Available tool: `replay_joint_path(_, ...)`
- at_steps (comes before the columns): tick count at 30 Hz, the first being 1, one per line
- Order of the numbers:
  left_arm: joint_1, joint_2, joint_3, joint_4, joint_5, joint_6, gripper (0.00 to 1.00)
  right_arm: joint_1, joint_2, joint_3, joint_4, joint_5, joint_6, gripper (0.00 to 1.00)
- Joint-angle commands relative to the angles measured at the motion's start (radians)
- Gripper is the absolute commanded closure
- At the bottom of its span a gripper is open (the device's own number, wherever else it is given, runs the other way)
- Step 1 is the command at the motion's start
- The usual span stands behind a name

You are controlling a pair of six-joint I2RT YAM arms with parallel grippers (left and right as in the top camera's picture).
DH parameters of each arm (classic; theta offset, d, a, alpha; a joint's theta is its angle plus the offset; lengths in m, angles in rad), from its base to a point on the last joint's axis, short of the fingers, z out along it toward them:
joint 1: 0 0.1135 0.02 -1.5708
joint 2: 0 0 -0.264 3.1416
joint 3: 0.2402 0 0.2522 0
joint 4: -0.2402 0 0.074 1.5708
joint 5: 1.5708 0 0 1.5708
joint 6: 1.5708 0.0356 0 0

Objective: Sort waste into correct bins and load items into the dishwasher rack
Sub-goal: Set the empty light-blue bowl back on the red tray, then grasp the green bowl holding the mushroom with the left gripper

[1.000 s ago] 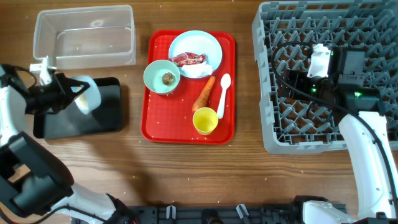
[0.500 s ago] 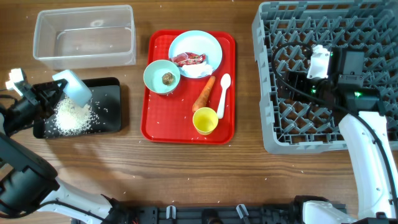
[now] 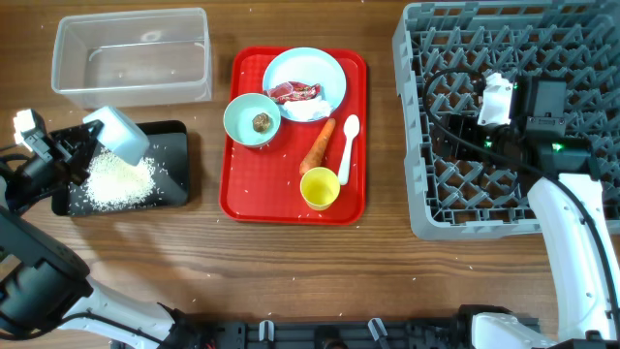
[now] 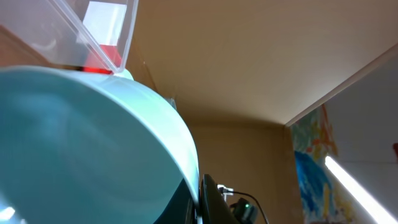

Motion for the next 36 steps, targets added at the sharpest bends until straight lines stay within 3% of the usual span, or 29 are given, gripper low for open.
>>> replay_joint_path(1,-0.045,0.009,0.006,0.009,-0.088,0.035,0.96,0.004,0.011,0.01,0.003,0.008,0.003,0.17)
replay_joint_path(4,-0.102,-0.004,0.007,0.013,-0.102,0.054,0.96,0.004,0.011,0.01,0.003,0.009,0.0,0.17)
replay_joint_path(6,-0.244,-0.045,0.024,0.018,-0.253,0.053,0.96,0.004,0.011,0.01,0.006,0.009,0.0,0.16)
replay_joint_path(8,-0.488,-0.113,0.043,0.087,-0.404,0.04,0.96,0.004,0.011,0.01,0.006,0.009,0.0,0.16)
replay_joint_path(9,-0.577,-0.131,0.043,0.121,-0.503,-0.02,0.96,0.004,0.011,0.01,0.006,0.009,-0.001,0.16)
replay_joint_path(12,-0.957,-0.142,0.043,0.249,-1.041,-0.33,0.96,0.004,0.011,0.01,0.002,0.033,-0.005,0.17)
replay_joint_path(15,-1.218,-0.14,0.04,0.265,-1.413,-0.486,0.96,0.004,0.011,0.01,-0.01,0.059,0.002,0.16)
replay_joint_path(19,-1.369,-0.138,0.037,0.275,-1.519,-0.515,0.96,0.004,0.011,0.01,-0.01,0.062,0.0,0.16)
replay_joint_path(23,-1.379,-0.099,-0.022,0.294,-1.578,-0.543,0.96,0.004,0.011,0.01,-0.009,0.062,0.001,0.16)
replay_joint_path(24,-1.379,-0.085,-0.035,0.312,-1.578,-0.543,0.89,0.004,0.011,0.01,-0.01,0.062,0.001,0.17)
replay_joint_path(25,-1.379,-0.074,-0.047,0.339,-1.578,-0.543,0.75,0.004,0.011,0.01,-0.01,0.062,0.0,0.17)
replay_joint_path(28,-1.379,-0.071,-0.057,0.362,-1.579,-0.534,0.06,0.004,0.011,0.01,-0.008,0.062,0.001,0.16)
replay_joint_path(29,-1.378,-0.071,-0.054,0.361,-1.586,-0.526,0.0,0.004,0.011,0.01,-0.008,0.062,0.0,0.16)
replay_joint_path(32,-1.36,-0.071,0.045,0.347,-1.593,-0.528,0.0,0.004,0.013,0.01,-0.001,0.062,0.0,0.16)
replay_joint_path(36,-1.301,-0.071,0.119,0.474,-1.592,-0.485,0.0,0.004,0.015,0.01,0.002,0.08,0.001,0.16)
